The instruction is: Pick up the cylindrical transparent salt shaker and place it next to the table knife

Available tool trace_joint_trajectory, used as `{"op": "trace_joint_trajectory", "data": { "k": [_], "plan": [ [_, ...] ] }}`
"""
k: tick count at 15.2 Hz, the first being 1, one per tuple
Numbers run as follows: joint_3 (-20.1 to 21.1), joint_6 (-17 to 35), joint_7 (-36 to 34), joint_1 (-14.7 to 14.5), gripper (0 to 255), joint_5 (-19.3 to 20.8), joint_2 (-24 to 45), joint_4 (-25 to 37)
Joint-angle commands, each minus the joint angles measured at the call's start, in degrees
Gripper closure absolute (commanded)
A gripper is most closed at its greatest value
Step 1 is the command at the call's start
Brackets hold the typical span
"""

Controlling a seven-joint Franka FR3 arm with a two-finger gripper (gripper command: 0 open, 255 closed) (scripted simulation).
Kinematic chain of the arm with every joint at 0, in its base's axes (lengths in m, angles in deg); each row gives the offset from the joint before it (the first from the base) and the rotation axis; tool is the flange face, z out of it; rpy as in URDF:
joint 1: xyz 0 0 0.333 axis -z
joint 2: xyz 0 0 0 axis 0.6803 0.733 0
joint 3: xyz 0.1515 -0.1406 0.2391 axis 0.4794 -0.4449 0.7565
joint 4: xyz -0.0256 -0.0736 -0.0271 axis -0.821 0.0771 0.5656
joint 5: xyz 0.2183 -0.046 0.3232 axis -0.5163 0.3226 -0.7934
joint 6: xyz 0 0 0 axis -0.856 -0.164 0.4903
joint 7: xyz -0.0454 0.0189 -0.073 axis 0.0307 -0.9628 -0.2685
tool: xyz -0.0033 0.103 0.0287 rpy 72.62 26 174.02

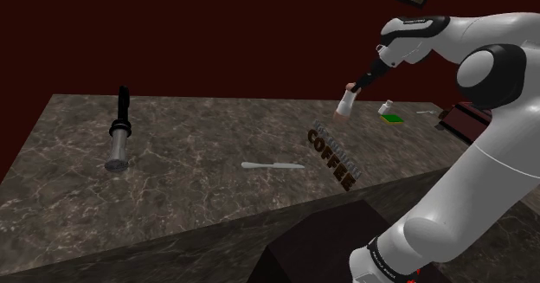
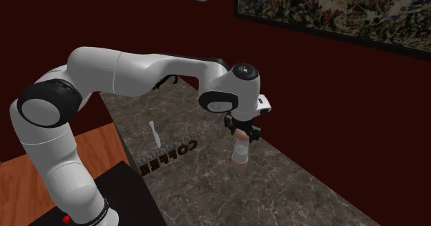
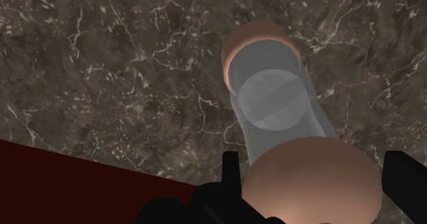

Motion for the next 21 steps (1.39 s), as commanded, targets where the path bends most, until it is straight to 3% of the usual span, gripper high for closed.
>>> {"op": "trace_joint_trajectory", "data": {
  "k": [1, 21],
  "plan": [
    [0.0, -1.2, -0.6, -0.1, 255, 0.5, -0.4, 1.0],
    [-0.8, -16.4, -4.2, 1.2, 255, 0.9, 0.8, 17.4]
  ]
}}
